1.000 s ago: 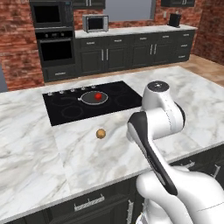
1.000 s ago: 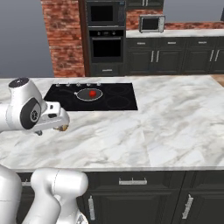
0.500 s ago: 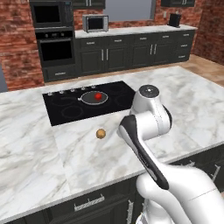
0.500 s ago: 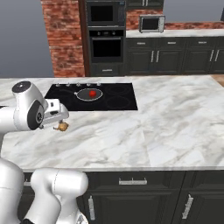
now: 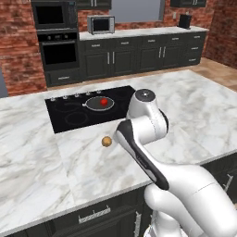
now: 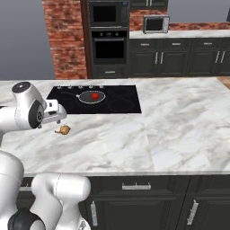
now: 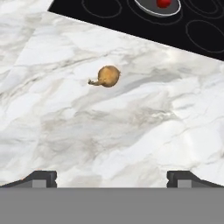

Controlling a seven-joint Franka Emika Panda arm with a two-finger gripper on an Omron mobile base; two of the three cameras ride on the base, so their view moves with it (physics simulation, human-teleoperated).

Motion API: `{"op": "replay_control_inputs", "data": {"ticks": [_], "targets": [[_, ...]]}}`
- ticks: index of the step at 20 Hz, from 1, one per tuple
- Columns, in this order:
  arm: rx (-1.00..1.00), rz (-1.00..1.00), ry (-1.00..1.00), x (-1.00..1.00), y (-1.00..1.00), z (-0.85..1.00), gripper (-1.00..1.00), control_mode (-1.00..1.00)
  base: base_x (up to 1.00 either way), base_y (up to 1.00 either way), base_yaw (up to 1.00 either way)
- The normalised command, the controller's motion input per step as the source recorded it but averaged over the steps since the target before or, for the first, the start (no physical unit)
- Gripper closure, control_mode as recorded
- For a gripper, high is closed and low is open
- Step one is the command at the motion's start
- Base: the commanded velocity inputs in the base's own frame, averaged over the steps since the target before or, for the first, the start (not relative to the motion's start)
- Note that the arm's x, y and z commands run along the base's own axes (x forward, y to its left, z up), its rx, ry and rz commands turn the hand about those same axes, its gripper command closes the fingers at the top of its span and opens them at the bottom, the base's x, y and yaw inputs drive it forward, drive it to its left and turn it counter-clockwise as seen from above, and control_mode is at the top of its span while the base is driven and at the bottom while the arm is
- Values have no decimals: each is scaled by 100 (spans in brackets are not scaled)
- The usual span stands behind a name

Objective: Place the pan on the center burner on the stove. Then place the tomato and the onion in the pan and turn on the center burner.

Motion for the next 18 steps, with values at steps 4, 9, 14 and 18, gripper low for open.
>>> {"op": "replay_control_inputs", "data": {"ticks": [4,9,14,18], "targets": [[4,0,0,18,18,-13,-100,-100,0,0,0],[4,0,0,23,9,-16,-100,-100,0,0,0],[3,0,0,27,6,-21,-100,-100,0,0,0],[2,0,0,22,6,-20,-100,-100,0,0,0]]}}
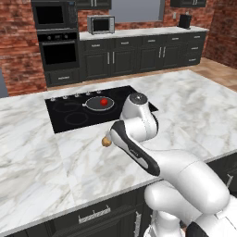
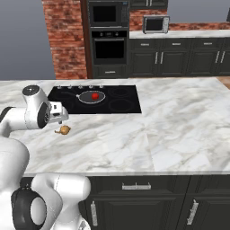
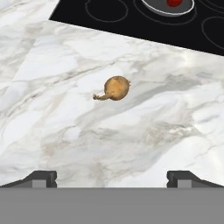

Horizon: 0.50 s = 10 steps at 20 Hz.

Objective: Place the pan on the center burner on the stove. Then place the tomato and the onion in the pan and turn on the center burner.

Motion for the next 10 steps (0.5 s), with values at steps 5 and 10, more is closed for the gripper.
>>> {"op": "replay_control_inputs", "data": {"ticks": [5,10], "targets": [[0,0,0,20,13,-17,-100,-100,0,0,0],[0,0,0,16,11,-17,-100,-100,0,0,0]]}}
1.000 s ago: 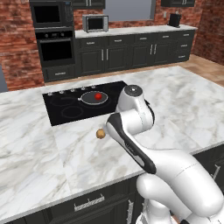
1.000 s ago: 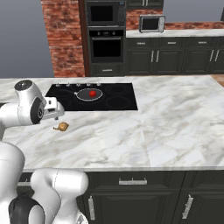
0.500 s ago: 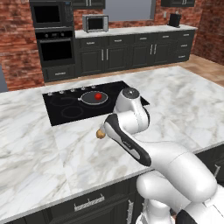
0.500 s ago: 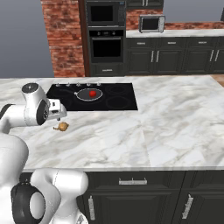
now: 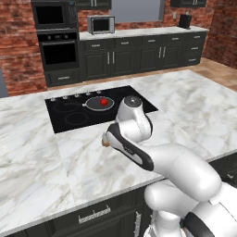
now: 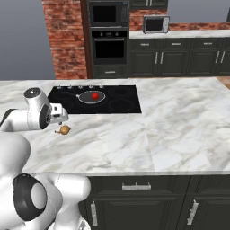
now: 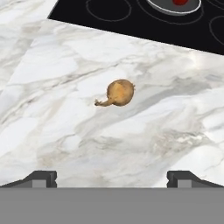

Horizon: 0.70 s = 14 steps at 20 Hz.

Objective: Place the pan on the center burner on the stove. Then place the tomato and the onion in the pan and turn on the center burner.

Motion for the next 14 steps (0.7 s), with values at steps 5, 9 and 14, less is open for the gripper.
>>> {"op": "replay_control_inputs", "data": {"ticks": [5,9,14], "targets": [[0,0,0,15,1,-7,-100,-100,0,0,0],[1,0,0,8,2,-4,-100,-100,0,0,0],[1,-1,0,4,2,-7,-100,-100,0,0,0]]}}
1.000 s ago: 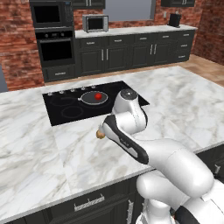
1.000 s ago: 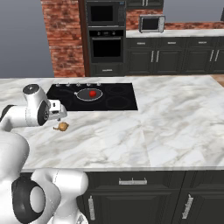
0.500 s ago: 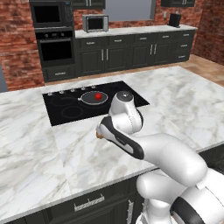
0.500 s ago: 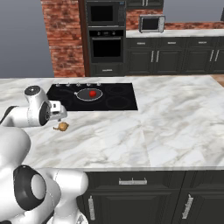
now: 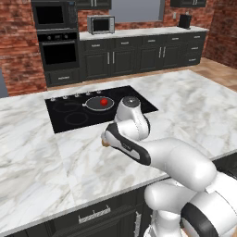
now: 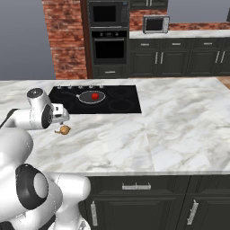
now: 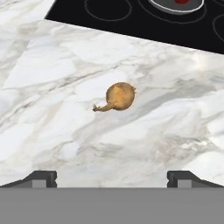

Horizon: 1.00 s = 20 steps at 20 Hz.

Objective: Place the pan on the center burner on the stove. Then place the tomato and the onion in the pan and turn on the center burner.

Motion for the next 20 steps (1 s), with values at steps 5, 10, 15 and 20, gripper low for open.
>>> {"op": "replay_control_inputs", "data": {"ticks": [5,10,15,20], "targets": [[1,-5,0,6,5,-9,-100,-100,0,0,0],[0,-10,0,12,2,-7,-100,-100,0,0,0],[1,-11,0,16,2,-11,-100,-100,0,0,0],[1,-4,3,21,1,-8,-100,-100,0,0,0]]}}
